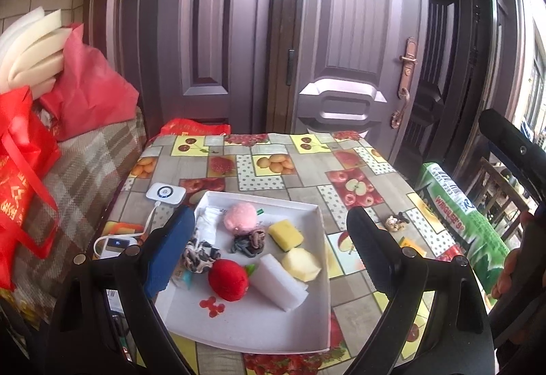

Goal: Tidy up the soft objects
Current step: 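Move both grippers back toward the yellow tissue pack and rope toy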

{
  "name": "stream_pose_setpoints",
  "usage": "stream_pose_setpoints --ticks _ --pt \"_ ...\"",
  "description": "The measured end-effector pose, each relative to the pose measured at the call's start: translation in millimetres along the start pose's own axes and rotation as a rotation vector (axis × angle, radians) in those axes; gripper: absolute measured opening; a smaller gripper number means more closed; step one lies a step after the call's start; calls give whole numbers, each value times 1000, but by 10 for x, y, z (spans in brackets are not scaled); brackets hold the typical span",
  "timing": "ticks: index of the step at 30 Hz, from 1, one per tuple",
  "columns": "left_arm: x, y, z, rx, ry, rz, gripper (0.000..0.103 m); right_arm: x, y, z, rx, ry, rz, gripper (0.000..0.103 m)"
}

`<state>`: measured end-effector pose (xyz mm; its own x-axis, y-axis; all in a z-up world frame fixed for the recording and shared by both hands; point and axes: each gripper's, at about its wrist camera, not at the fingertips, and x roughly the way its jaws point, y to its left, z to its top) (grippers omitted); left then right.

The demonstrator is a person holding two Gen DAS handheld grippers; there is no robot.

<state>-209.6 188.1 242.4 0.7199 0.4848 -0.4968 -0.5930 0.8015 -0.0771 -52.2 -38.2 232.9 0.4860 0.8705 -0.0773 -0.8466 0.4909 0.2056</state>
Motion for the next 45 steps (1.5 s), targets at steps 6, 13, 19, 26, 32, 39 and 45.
stream_pose_setpoints --ticks 6,13,19,26,32,39,45 --pt "-84 -160 15 1 -13 -22 91 -160 -134 76 -22 -38 -17 103" --pt "2 -296 -30 -34 34 -12 91 -290 -347 123 0 -35 -36 103" --pt "94 -553 -41 -29 62 -24 91 -350 -523 150 -21 3 -83 103" --pt "244 -917 -67 -11 95 -57 91 -500 -840 200 -12 2 -130 103" --pt "440 -1216 -104 -10 129 -81 91 -593 -1173 245 -4 12 -181 103" --pt "901 -1577 -293 -8 177 -161 91 -602 -1598 242 21 34 -220 103" --pt "1540 -2096 -573 95 309 -218 91 -455 -2086 155 88 107 -219 103"
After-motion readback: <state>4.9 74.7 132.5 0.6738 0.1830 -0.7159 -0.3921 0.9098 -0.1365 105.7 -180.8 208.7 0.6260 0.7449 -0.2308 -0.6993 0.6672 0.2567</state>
